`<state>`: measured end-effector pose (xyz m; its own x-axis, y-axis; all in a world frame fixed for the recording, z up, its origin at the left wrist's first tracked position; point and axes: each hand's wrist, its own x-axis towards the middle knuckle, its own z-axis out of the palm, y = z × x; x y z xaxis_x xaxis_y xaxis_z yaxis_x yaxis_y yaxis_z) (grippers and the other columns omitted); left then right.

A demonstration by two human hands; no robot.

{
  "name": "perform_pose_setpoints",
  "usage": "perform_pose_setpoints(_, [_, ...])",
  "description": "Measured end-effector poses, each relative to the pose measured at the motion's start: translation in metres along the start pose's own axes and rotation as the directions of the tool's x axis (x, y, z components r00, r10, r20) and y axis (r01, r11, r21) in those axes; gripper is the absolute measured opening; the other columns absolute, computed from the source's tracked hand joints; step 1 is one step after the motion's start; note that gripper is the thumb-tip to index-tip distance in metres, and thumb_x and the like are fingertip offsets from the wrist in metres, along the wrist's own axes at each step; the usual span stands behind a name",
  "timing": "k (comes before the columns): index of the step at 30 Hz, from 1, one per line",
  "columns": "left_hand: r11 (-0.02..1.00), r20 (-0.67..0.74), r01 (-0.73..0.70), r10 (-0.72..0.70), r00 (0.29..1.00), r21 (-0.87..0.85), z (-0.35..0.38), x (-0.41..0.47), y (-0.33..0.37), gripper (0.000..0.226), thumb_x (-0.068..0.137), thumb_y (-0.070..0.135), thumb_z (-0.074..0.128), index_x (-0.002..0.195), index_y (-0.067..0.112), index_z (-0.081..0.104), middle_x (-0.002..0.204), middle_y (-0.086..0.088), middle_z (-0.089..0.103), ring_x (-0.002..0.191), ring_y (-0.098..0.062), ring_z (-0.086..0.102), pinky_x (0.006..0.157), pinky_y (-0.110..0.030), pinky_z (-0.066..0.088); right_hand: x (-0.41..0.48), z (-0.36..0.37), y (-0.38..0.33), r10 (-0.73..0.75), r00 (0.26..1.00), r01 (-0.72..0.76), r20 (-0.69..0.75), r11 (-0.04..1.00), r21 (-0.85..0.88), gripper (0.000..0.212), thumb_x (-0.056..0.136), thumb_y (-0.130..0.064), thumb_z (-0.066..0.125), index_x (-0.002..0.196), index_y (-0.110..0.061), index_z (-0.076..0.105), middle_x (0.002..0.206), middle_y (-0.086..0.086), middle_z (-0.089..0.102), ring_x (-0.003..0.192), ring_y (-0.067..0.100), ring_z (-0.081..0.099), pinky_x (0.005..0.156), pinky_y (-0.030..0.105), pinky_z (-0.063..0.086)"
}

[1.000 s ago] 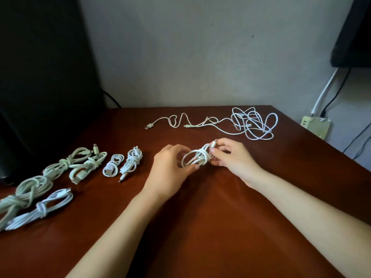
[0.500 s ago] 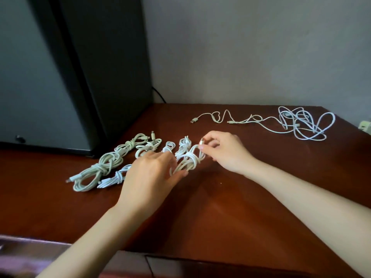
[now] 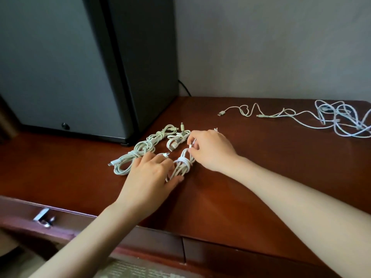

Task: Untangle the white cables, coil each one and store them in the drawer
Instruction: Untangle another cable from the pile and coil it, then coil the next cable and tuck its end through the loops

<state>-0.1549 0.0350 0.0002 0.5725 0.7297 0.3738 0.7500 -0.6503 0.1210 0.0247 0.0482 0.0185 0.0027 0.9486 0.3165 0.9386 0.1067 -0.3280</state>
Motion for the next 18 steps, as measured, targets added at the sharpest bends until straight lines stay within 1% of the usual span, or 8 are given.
perform_pose_setpoints(2, [0.999, 0.003, 0.009, -0.009, 1.0, 0.035, 0.003, 0.002, -0.002, 0.034, 0.085, 0.054, 0.053, 0.082, 0.021, 0.057, 0.088, 0.006, 0.06, 0.092, -0.018, 0.048, 0.08, -0.032, 0.037, 0.0, 0.005, -0.005, -0.01, 1.0, 0.009, -0.002, 0.999, -0.04, 0.026, 0.094, -0.023, 0.052, 0.119, -0.022, 0.059, 0.105, 0.0, 0.067, 0.108, 0.023, 0.054, 0.091, 0.034, 0.04])
perform_pose_setpoints(4, [0.997, -0.04, -0.002, 0.005, 0.999, 0.077, 0.003, 0.004, -0.003, 0.042, 0.081, 0.059, 0.05, 0.077, 0.018, 0.059, 0.078, 0.005, 0.058, 0.086, -0.02, 0.05, 0.075, -0.032, 0.035, 0.0, 0.008, -0.008, -0.025, 1.0, 0.025, 0.006, 0.997, -0.071, 0.03, 0.095, -0.026, 0.052, 0.125, -0.023, 0.055, 0.111, 0.0, 0.065, 0.112, 0.023, 0.051, 0.094, 0.035, 0.037])
perform_pose_setpoints(5, [0.996, -0.073, -0.007, 0.014, 0.997, 0.094, 0.002, 0.004, -0.003, 0.045, 0.08, 0.061, 0.048, 0.074, 0.018, 0.06, 0.075, 0.005, 0.058, 0.083, -0.021, 0.051, 0.073, -0.032, 0.035, -0.001, 0.008, -0.008, -0.031, 0.999, 0.032, 0.008, 0.997, -0.074, 0.031, 0.095, -0.027, 0.052, 0.126, -0.023, 0.055, 0.112, 0.0, 0.065, 0.113, 0.023, 0.051, 0.094, 0.035, 0.037])
perform_pose_setpoints(7, [0.995, -0.118, 0.0, 0.011, 0.993, 0.097, 0.0, 0.006, -0.003, 0.052, 0.082, 0.064, 0.044, 0.07, 0.018, 0.062, 0.073, 0.003, 0.06, 0.08, -0.022, 0.053, 0.072, -0.035, 0.04, -0.002, 0.004, -0.007, -0.04, 0.999, 0.041, 0.015, 0.998, -0.055, 0.031, 0.095, -0.026, 0.051, 0.126, -0.024, 0.055, 0.112, -0.001, 0.064, 0.112, 0.023, 0.05, 0.091, 0.034, 0.037])
perform_pose_setpoints(9, [0.996, -0.167, 0.008, 0.008, 0.986, 0.091, -0.005, 0.011, 0.0, 0.053, 0.083, 0.062, 0.04, 0.067, 0.018, 0.063, 0.073, 0.002, 0.062, 0.079, -0.023, 0.055, 0.072, -0.038, 0.044, -0.003, -0.006, -0.002, -0.043, 0.999, 0.044, 0.025, 0.999, -0.026, 0.03, 0.094, -0.025, 0.051, 0.124, -0.025, 0.056, 0.11, -0.002, 0.065, 0.11, 0.022, 0.053, 0.083, 0.031, 0.037])
perform_pose_setpoints(11, [0.993, -0.194, 0.015, 0.008, 0.981, 0.119, -0.011, 0.019, 0.003, 0.05, 0.084, 0.058, 0.04, 0.064, 0.019, 0.063, 0.072, 0.002, 0.063, 0.078, -0.026, 0.056, 0.071, -0.04, 0.045, -0.004, -0.019, 0.006, -0.017, 0.999, 0.016, 0.048, 1.0, 0.019, 0.027, 0.093, -0.025, 0.052, 0.118, -0.026, 0.059, 0.107, -0.003, 0.066, 0.104, 0.021, 0.057, 0.075, 0.028, 0.039])
perform_pose_setpoints(14, [0.99, -0.208, -0.002, 0.032, 0.978, 0.143, -0.017, 0.036, 0.016, 0.048, 0.083, 0.054, 0.038, 0.063, 0.018, 0.063, 0.071, 0.001, 0.063, 0.079, -0.028, 0.057, 0.072, -0.04, 0.045, -0.009, -0.039, 0.023, 0.022, 0.998, -0.026, 0.064, 0.998, 0.058, 0.016, 0.09, -0.026, 0.055, 0.104, -0.03, 0.063, 0.094, -0.006, 0.066, 0.092, 0.021, 0.061, 0.077, 0.032, 0.049])
perform_pose_setpoints(18, [0.997, -0.182, -0.037, 0.05, 0.982, 0.072, -0.018, 0.064, 0.049, 0.043, 0.084, 0.049, 0.04, 0.069, 0.017, 0.065, 0.077, -0.001, 0.065, 0.085, -0.03, 0.057, 0.076, -0.039, 0.042, -0.017, -0.065, 0.05, 0.048, 0.998, -0.049, 0.038, 0.998, 0.043, 0.009, 0.089, -0.028, 0.059, 0.093, -0.032, 0.066, 0.084, -0.01, 0.065, 0.084, 0.018, 0.062, 0.078, 0.032, 0.051])
